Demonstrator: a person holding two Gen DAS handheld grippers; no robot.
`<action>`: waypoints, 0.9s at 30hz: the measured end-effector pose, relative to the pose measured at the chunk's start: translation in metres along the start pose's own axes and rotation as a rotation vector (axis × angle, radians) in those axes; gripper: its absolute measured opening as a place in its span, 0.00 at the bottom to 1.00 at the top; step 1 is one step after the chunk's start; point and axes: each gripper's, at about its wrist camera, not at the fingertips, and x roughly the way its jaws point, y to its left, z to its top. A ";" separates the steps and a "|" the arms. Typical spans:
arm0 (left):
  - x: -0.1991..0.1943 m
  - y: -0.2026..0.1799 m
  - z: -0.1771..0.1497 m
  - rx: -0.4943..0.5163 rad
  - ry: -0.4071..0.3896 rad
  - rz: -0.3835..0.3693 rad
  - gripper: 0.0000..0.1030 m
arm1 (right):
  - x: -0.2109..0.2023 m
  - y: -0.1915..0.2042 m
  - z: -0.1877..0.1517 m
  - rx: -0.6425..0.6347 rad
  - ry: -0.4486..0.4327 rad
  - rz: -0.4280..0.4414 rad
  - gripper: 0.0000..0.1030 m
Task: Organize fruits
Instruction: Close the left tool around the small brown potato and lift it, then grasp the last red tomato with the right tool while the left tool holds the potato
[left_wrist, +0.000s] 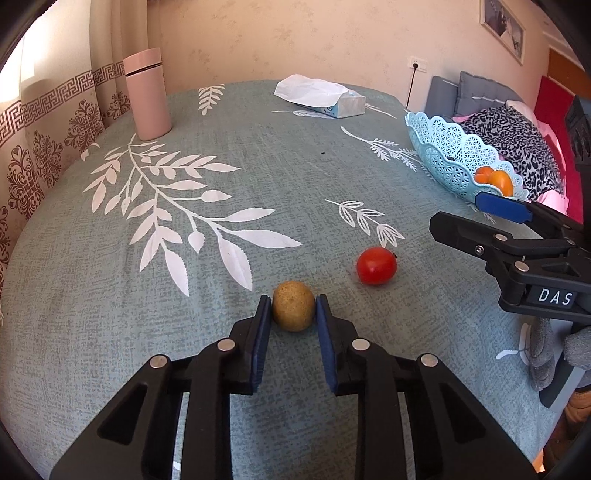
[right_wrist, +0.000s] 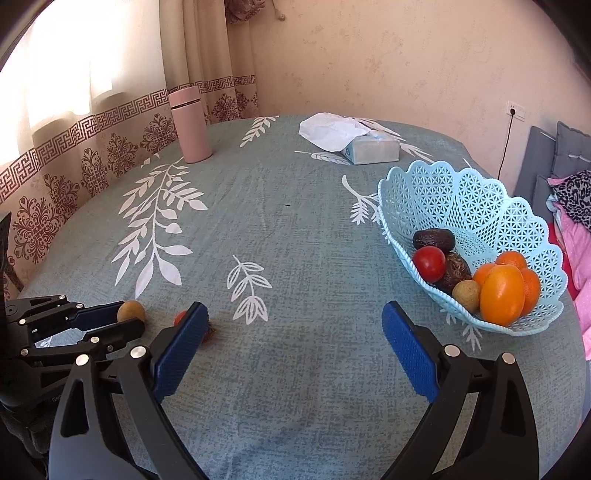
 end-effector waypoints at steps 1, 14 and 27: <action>-0.001 0.001 0.000 -0.007 -0.006 0.005 0.24 | 0.001 0.001 0.000 0.004 0.006 0.008 0.94; -0.012 0.020 -0.004 -0.135 -0.052 0.092 0.24 | 0.022 0.043 -0.005 -0.079 0.119 0.094 0.80; -0.012 0.024 -0.004 -0.156 -0.048 0.104 0.24 | 0.044 0.064 -0.003 -0.131 0.204 0.136 0.32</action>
